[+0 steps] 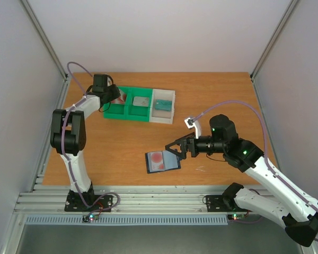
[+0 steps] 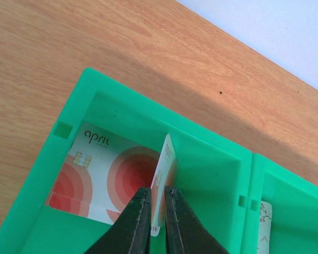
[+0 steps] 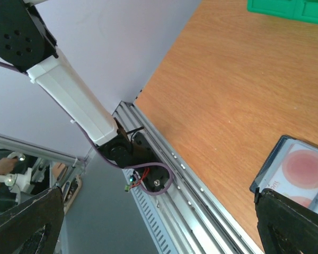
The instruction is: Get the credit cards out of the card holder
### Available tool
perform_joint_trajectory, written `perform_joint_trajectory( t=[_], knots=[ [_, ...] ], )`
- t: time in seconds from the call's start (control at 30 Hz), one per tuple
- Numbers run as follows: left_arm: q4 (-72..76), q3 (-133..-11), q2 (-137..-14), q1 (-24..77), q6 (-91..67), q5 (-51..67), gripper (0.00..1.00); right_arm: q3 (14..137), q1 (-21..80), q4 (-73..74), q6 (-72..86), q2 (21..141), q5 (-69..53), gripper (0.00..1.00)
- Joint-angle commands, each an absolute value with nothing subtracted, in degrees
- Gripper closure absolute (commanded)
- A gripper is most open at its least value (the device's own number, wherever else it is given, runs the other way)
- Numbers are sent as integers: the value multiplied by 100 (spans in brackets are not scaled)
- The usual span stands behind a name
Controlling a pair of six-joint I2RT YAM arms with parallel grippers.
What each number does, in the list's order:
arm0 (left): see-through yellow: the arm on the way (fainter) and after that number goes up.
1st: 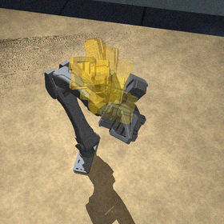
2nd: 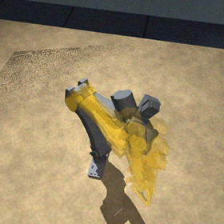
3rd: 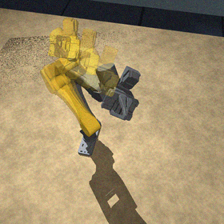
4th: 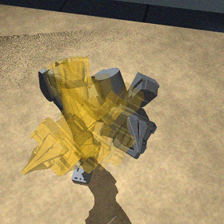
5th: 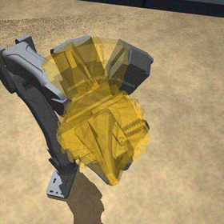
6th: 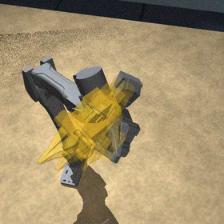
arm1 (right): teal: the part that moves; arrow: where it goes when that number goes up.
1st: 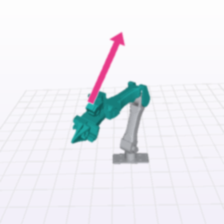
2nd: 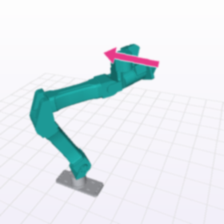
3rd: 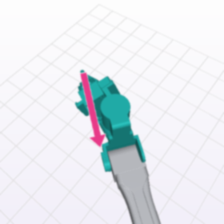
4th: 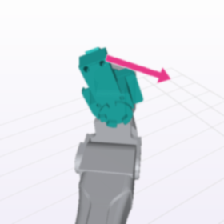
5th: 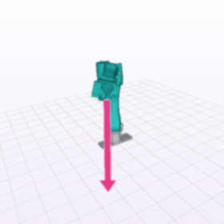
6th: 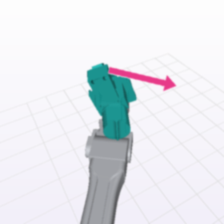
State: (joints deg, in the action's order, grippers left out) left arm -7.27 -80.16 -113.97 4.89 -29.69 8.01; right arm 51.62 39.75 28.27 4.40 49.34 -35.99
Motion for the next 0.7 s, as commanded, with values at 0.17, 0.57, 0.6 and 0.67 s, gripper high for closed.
perform_joint_trajectory(
  t=[0.17, 0.57, 0.6, 0.67],
  knots=[
    [-992, -8418, -11530, 483, -2796, 594, 87, 5332, 3959, 3138, 487, 4805, -3282, 1],
    [-1127, -8425, -11169, 483, -2643, 995, 87, 5283, 3961, 3165, 647, 4790, -3243, 1],
    [-1114, -8447, -11179, 483, -2634, 1132, 88, 5278, 3962, 3161, 662, 4790, -3248, 2],
    [-1087, -8436, -11217, 492, -2641, 1287, 90, 5258, 3962, 3145, 695, 4790, -3252, 2]
  ],
)
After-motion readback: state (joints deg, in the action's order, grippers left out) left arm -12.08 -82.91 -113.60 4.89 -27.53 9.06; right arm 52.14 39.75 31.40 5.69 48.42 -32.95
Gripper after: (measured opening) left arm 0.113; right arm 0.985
